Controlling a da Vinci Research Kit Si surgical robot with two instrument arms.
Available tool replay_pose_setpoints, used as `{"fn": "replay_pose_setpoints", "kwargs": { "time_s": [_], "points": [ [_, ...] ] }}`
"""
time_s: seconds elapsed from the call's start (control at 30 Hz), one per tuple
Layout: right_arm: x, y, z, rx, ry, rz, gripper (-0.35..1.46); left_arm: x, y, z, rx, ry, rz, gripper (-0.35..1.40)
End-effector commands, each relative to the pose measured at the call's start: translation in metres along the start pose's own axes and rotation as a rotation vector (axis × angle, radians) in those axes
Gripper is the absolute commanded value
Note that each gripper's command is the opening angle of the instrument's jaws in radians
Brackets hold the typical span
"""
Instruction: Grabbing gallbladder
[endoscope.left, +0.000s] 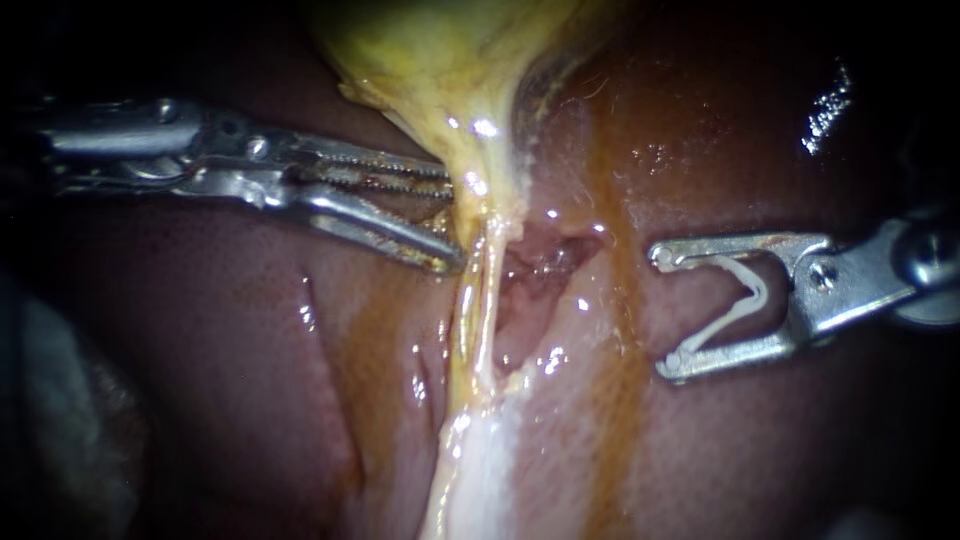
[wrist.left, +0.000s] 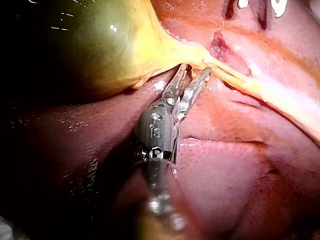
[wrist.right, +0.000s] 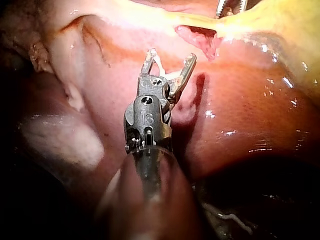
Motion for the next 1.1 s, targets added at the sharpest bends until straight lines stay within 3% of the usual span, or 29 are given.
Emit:
{"fn": "replay_pose_setpoints", "kwargs": {
  "time_s": [0.03, 0.23, 0.43, 0.6, 0.7, 0.9, 1.1],
  "points": [
    [0.0, 0.0, 0.0, -0.001, 0.002, 0.0, 0.5, 0.0, 0.0, 0.0, 0.0, 0.0, 0.0, -0.06],
    [0.0, 0.0, 0.0, -0.001, 0.002, 0.0, 0.5, 0.0, -0.0001, 0.0, 0.0, 0.0, 0.0, -0.35],
    [0.0, 0.0, 0.0, -0.001, 0.002, 0.0, 0.5, 0.0006, 0.0003, -0.0008, -0.013, -0.001, -0.004, -0.35],
    [0.0, 0.0, 0.0, 0.0, 0.002, 0.0, 0.5, 0.0014, 0.0009, -0.0022, -0.042, -0.028, -0.067, -0.35],
    [0.0, 0.0, -0.0001, 0.0, 0.002, 0.006, 0.5, 0.0017, 0.0012, -0.0034, -0.059, -0.046, -0.102, -0.35],
    [0.0, 0.0, -0.0001, 0.0, 0.002, 0.006, 0.5, 0.0022, 0.001, -0.0063, -0.088, -0.059, -0.126, -0.35],
    [-0.0001, 0.0, -0.0001, 0.0, 0.002, 0.006, 0.5, 0.0039, 0.0, -0.0104, -0.067, -0.054, -0.134, -0.35]
  ]
}}
